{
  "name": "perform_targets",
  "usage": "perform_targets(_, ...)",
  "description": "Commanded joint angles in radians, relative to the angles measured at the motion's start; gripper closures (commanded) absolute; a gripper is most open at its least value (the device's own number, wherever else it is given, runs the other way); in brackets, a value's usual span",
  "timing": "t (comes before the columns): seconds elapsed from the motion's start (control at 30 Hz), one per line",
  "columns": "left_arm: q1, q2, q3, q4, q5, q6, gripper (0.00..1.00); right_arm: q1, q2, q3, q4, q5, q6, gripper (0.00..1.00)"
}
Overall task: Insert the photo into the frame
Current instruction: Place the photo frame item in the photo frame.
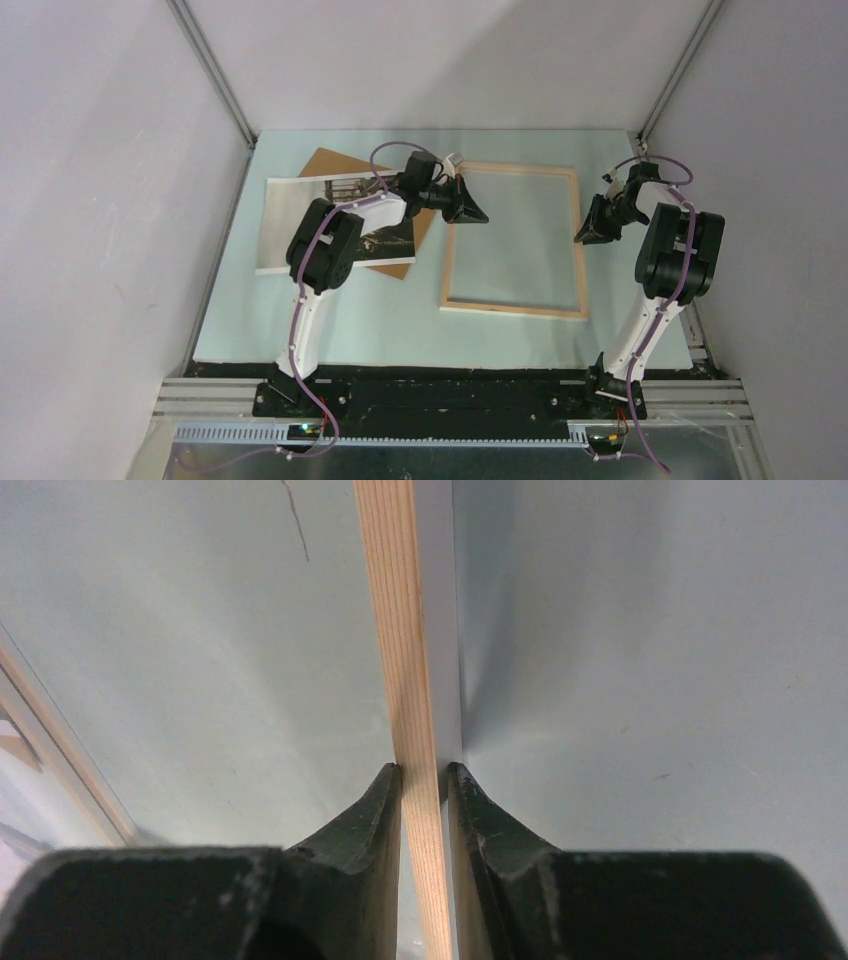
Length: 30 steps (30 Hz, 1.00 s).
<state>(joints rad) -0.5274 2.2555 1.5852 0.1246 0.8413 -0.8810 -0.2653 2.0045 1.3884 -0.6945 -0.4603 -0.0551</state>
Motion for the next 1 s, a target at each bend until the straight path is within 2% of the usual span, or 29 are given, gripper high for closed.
perform_targets(0.0, -0.042, 0.02, 0.049, 0.003, 0.004, 0.039, 1.0, 0.037, 0.033, -0.005, 0.013, 0.002, 0.0, 0.96)
perform_targets(0.77, -0.044, 0.055, 0.1, -0.177, -0.08, 0.122, 1.0, 0.042, 0.034, -0.005, 0.007, 0.004, -0.006, 0.96)
perform_targets(0.97, -0.044, 0.061, 0.109, -0.202, -0.096, 0.133, 0.97, 0.044, 0.032, -0.005, 0.009, 0.007, -0.007, 0.96)
